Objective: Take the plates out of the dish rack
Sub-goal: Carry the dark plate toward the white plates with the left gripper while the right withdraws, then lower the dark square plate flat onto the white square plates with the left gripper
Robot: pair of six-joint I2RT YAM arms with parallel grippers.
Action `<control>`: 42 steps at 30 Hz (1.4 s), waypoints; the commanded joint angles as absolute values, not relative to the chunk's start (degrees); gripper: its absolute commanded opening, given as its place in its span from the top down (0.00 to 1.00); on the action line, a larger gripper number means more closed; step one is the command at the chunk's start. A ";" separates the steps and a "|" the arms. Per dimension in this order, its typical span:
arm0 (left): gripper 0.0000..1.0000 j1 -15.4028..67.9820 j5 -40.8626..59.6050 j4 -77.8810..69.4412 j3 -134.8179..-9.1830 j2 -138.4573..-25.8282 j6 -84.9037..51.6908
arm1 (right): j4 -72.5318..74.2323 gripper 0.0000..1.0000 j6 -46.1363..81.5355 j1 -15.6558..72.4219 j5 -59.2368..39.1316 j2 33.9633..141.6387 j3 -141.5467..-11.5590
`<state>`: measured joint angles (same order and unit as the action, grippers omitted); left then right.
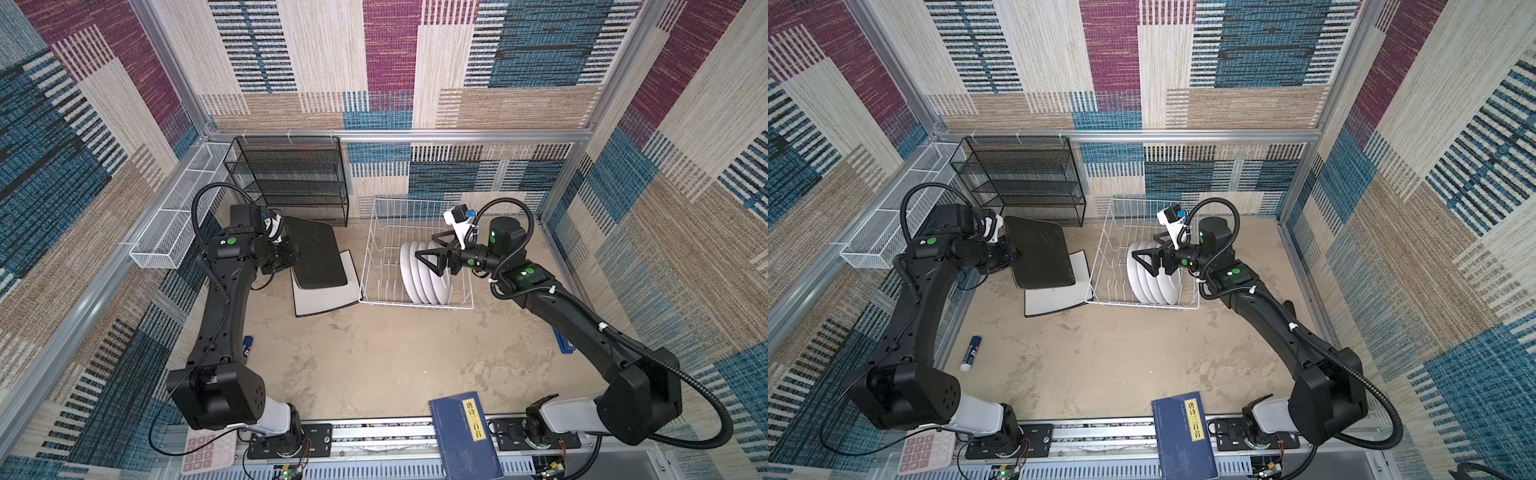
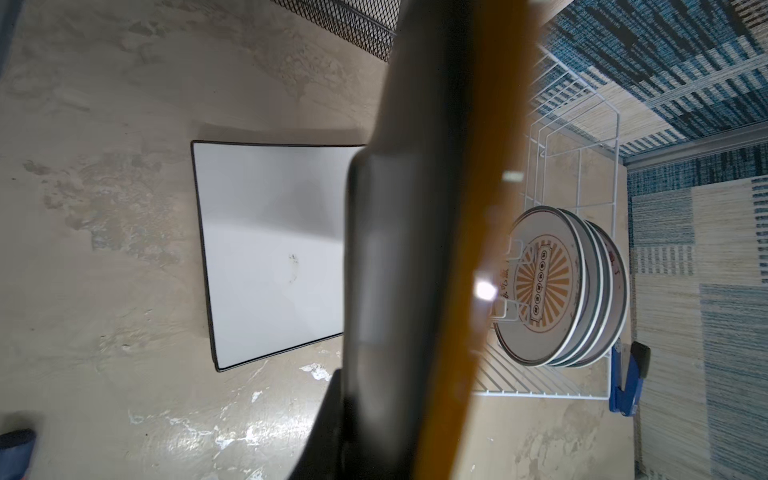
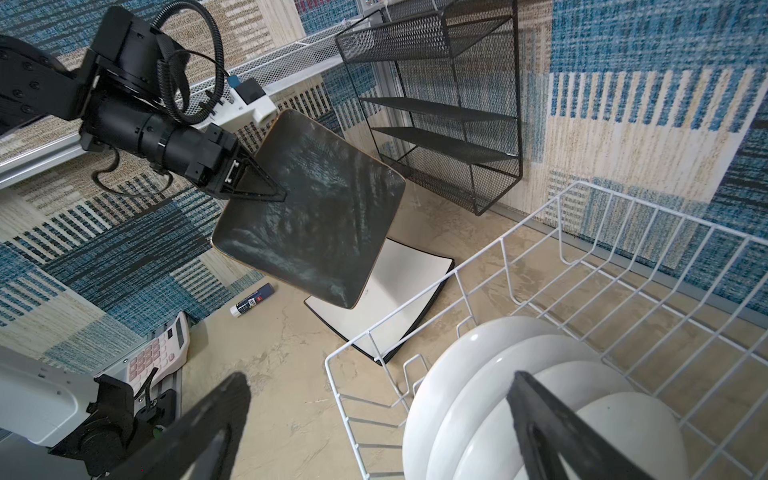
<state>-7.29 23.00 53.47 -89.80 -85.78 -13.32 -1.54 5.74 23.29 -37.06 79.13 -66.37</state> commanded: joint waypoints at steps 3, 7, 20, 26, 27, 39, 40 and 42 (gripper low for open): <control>1.00 -9.46 31.74 43.11 -87.30 -88.25 -11.44 | -2.07 0.01 5.67 23.57 -37.58 79.80 -66.89; 1.00 -11.69 35.90 40.20 -85.78 -90.71 -11.19 | -2.14 0.01 5.46 23.67 -37.53 80.13 -67.04; 1.00 -13.71 41.18 41.20 -86.55 -98.98 -7.06 | -2.94 0.01 5.37 23.82 -38.12 81.89 -68.23; 1.00 -13.80 40.70 42.17 -86.85 -101.97 -5.09 | -3.27 0.01 5.30 23.99 -38.13 82.18 -68.60; 1.00 -13.80 41.10 42.17 -86.91 -102.36 -4.54 | -3.25 0.01 5.21 24.08 -38.12 82.18 -68.56; 1.00 -15.19 44.12 44.24 -89.27 -108.65 -3.70 | -4.04 0.01 4.77 24.13 -37.19 81.90 -68.29; 1.00 -15.27 44.21 44.69 -89.50 -109.17 -3.57 | -4.20 0.01 4.75 24.08 -37.18 81.87 -68.29; 1.00 -15.38 44.35 45.49 -89.81 -110.23 -3.22 | -4.31 0.01 4.83 24.13 -37.08 81.89 -68.36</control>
